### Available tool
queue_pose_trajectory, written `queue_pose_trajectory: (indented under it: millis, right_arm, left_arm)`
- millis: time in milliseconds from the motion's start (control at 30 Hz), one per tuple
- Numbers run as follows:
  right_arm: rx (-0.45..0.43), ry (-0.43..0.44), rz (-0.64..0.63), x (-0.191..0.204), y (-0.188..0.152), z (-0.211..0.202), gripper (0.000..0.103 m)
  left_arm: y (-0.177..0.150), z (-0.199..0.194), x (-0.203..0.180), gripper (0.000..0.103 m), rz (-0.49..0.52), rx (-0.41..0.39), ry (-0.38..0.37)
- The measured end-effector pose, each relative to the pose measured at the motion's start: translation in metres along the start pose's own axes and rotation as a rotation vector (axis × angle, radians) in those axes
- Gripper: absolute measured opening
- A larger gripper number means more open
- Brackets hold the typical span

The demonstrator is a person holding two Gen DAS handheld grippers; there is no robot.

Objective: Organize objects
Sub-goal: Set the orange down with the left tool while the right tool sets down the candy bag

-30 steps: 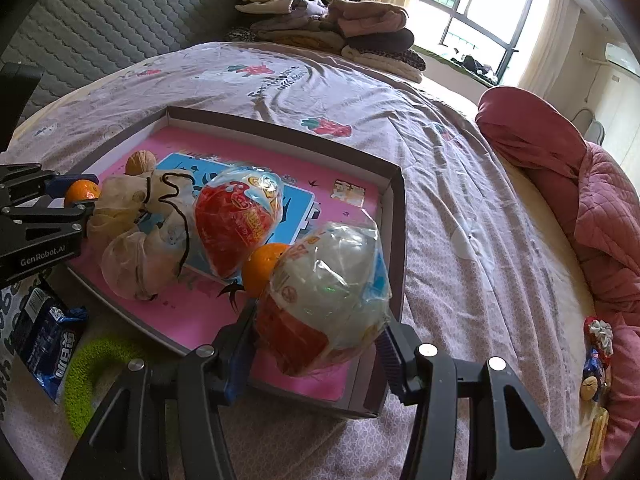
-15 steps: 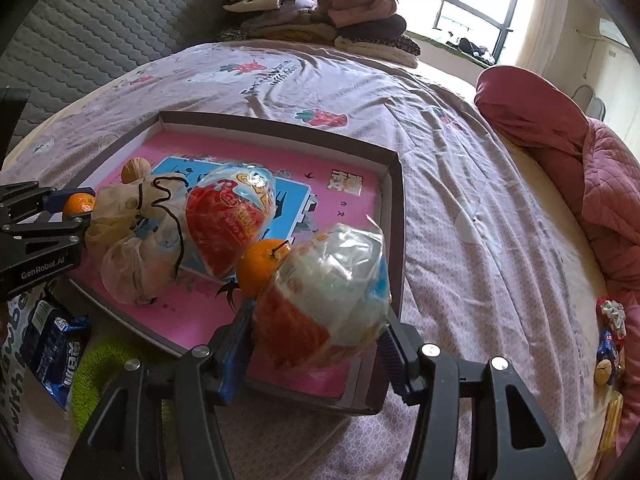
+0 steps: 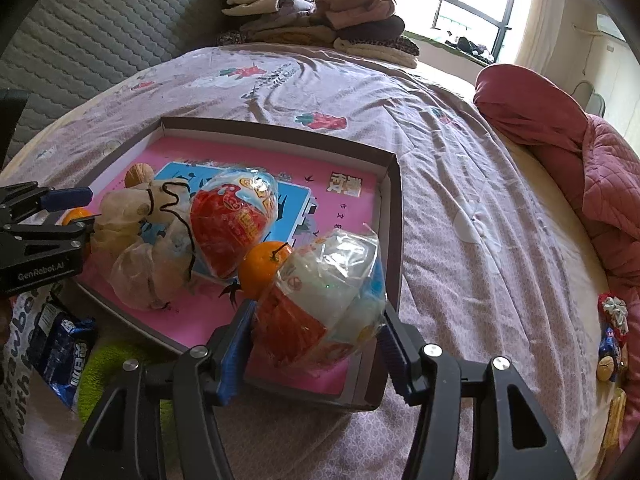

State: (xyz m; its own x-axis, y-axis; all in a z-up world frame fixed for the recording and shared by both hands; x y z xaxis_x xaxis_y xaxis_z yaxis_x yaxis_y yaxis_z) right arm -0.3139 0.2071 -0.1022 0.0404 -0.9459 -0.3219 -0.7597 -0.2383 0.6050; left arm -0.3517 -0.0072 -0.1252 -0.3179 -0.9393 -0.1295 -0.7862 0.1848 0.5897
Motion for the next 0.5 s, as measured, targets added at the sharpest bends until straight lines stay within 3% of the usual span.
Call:
queue_pose_trajectory:
  millis: [333, 500]
  right_arm:
    - [-0.01, -0.003, 0.006, -0.004, 0.002, -0.007, 0.06]
    - [-0.02, -0.019, 0.029, -0.013, 0.005, -0.011, 0.067]
  left_arm:
    - [0.006, -0.008, -0.001, 0.063, -0.016, -0.016, -0.014]
    - [0.008, -0.013, -0.002, 0.071, -0.019, -0.036, -0.019]
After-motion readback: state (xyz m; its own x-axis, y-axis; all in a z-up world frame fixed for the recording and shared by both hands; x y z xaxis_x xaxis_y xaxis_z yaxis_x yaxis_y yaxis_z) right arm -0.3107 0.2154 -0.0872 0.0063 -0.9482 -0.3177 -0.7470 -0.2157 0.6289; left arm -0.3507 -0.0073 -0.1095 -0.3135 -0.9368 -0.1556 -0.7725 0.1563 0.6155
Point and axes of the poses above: each gripper's, at about its wrist camera, not at the fingertips, and z roughly the way its jaws point, x to its left, y to its top, the point moved 9 cm from there along z, roughly the way its jaws point, and after that the axes turned 15 degrees about -y, right-handed, at the moved point
